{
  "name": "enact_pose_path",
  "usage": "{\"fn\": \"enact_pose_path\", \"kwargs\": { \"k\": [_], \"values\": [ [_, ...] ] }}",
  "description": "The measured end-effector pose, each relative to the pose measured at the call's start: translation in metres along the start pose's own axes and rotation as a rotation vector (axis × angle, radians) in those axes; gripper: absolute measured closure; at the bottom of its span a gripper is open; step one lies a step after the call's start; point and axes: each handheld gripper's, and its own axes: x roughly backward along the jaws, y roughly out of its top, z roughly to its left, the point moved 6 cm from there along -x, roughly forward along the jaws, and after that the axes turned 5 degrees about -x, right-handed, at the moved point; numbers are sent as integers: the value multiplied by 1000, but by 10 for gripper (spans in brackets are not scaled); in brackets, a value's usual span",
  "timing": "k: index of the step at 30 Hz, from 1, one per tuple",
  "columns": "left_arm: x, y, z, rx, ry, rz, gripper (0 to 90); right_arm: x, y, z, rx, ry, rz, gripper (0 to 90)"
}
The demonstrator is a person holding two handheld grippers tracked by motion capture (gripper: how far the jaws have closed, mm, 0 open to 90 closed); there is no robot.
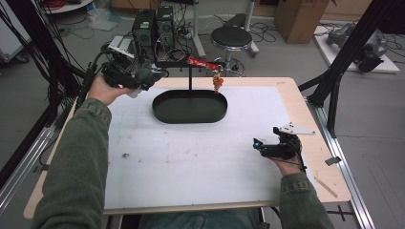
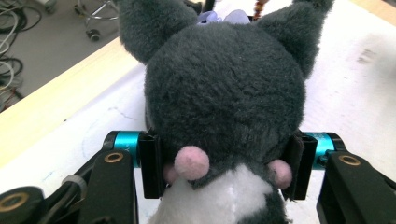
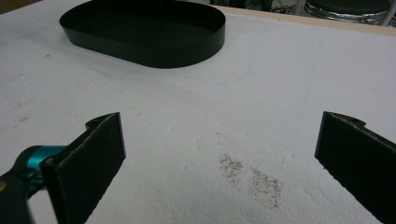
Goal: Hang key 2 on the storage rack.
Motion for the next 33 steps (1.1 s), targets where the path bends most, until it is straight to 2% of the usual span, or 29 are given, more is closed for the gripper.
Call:
{"fn": "enact_pose_path", "kwargs": {
  "k": [3, 6, 10, 13, 14, 16, 17, 19, 24, 27, 29, 33],
  "values": [
    [-3, 1, 3, 25, -12, -22, 461, 0, 0, -2, -4, -4, -2, 9],
    [-4, 4, 4, 46, -59, -59, 461, 0, -1, -1, -2, -6, 5, 8],
    [-8, 5, 8, 53, -33, -48, 461, -2, -1, 0, 7, -4, 9, 8],
    [-12, 5, 14, 81, -5, -49, 461, -2, -1, 0, 9, -5, 6, 9],
    [-13, 5, 17, 98, 5, -55, 461, -2, -1, 0, 13, -6, 4, 8],
    [-14, 5, 23, 161, 22, -87, 458, -1, -1, -1, 5, -6, 5, 9],
    [-16, 5, 27, 220, 21, -110, 458, -2, -1, -1, 9, -10, 8, 9],
    [-20, 4, 30, 272, 6, -121, 452, -3, -1, -1, 13, -15, 13, 9],
    [-32, 3, 27, 252, -10, -107, 398, -2, -2, 0, 14, -17, 15, 8],
    [-32, 1, 27, 236, 28, -87, 332, 0, -1, -2, 17, -21, 8, 9],
    [-31, 1, 27, 235, 40, -114, 299, 0, -2, -2, 13, -22, 12, 9],
    [-24, 3, 26, 198, 71, -146, 130, 1, -2, -2, 12, -25, 13, 9]
  ]
}}
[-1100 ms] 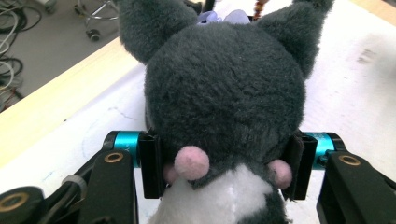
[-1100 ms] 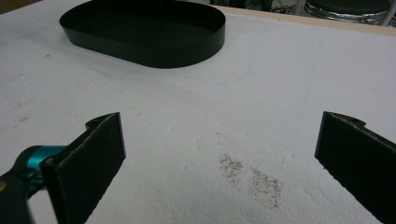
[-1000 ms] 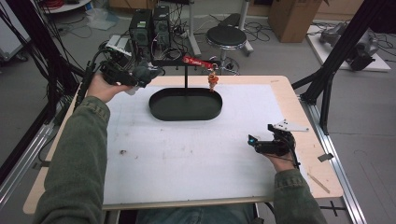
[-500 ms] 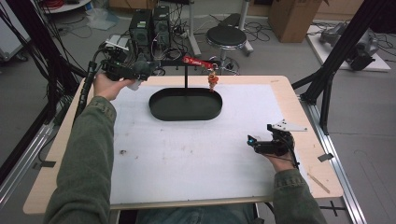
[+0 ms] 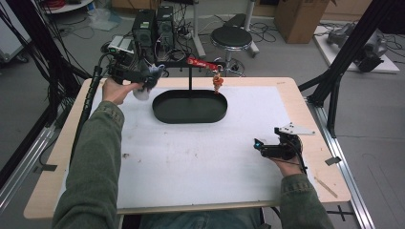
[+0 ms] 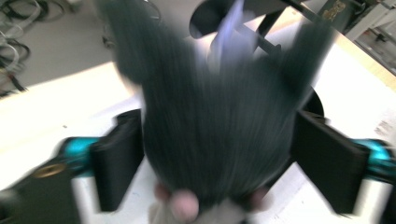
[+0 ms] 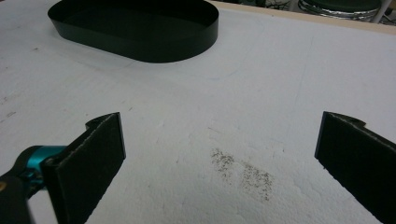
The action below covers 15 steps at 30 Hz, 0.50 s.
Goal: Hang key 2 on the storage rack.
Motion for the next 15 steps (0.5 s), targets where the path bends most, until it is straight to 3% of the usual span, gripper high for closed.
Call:
{"fn": "enact_pose_path", "kwargs": {
  "k": [2, 4, 7, 9, 12, 15],
  "values": [
    [5, 1, 1, -13, 29, -6, 63, 0, 0, 0, 1, 1, 2, 9],
    [11, 1, 2, -29, 52, -3, 55, 0, 0, -1, -2, -2, 1, 9],
    [18, -1, 3, -21, 45, -12, 24, 0, 1, -1, -6, -3, -6, 9],
    [23, -4, 3, 9, -2, -23, 24, 0, 1, -1, -3, -4, -4, 10],
    [31, -9, 4, 12, 6, -56, 24, 2, 2, -2, -16, 0, -11, 10],
    [36, -19, 2, -4, 18, -50, 24, 2, 3, -2, -18, 2, -21, 9]
  ]
}}
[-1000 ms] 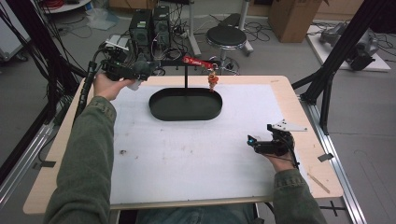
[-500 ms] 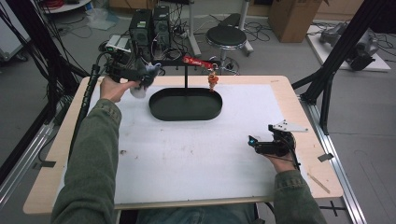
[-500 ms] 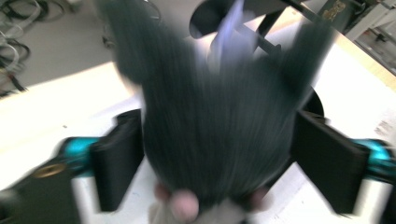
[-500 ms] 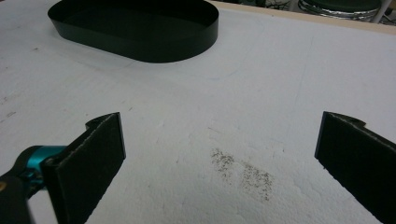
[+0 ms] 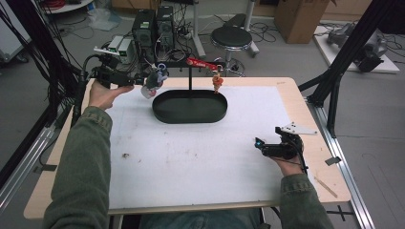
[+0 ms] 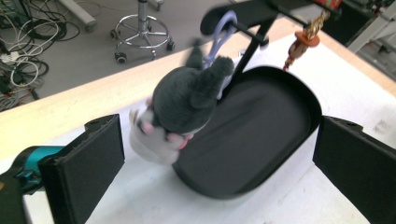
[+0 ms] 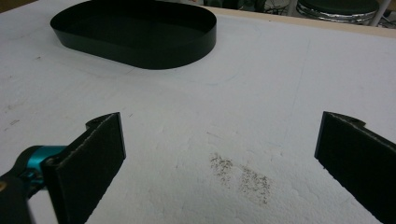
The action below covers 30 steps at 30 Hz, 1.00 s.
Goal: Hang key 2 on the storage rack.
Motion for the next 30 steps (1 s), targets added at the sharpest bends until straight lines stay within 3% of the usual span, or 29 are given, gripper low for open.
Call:
{"fn": "enact_pose_path", "kwargs": {
  "k": [4, 7, 10, 25, 30],
  "values": [
    [7, -12, 0, 1, 5, -4, 24, 0, 0, 0, 5, 0, -3, 9],
    [12, -21, -1, 21, -6, -33, 24, 0, 0, 1, 0, -2, 2, 9],
    [15, -28, -2, 9, -1, -18, 24, 0, 0, 1, 9, -6, -3, 9],
    [35, -46, -7, -17, 43, -35, 24, 1, -1, 2, 12, -14, 4, 9],
    [38, -56, -8, -12, 32, -28, 24, 1, -1, 2, 14, -14, 4, 9]
  ]
}}
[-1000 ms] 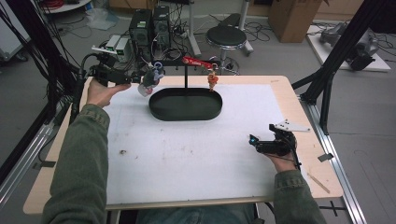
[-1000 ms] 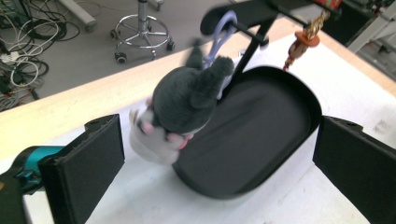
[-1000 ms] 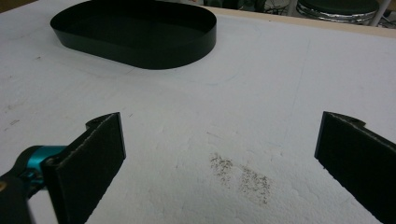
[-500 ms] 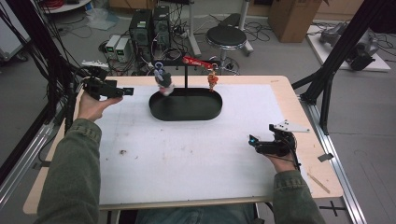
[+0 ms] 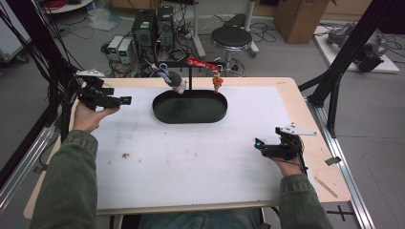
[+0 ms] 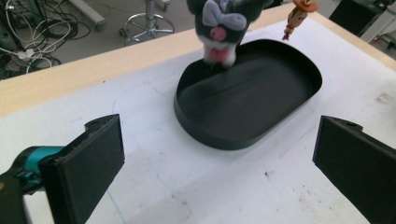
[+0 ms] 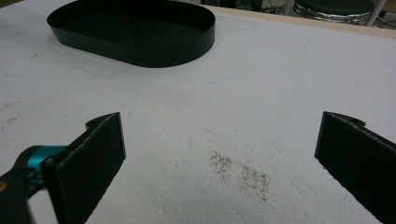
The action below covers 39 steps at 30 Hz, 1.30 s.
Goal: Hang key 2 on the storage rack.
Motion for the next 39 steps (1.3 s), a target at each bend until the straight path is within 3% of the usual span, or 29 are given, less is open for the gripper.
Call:
{"fn": "enact_pose_path", "kwargs": {
  "k": [10, 14, 19, 29, 39],
  "values": [
    [7, -12, -7, -14, 7, -23, 24, 1, 0, 2, -1, 0, 2, 9],
    [11, -18, -13, -16, -15, -34, 24, 1, 0, 3, 1, 1, 2, 9],
    [13, -29, -18, -32, -5, -19, 24, 2, -1, 2, 1, 0, 2, 9],
    [16, -48, -32, -59, -29, -24, 24, 2, -1, 3, 2, -2, 7, 9],
    [22, -69, -44, -55, -38, -32, 25, 1, -2, 3, 4, -1, 8, 9]
  ]
}}
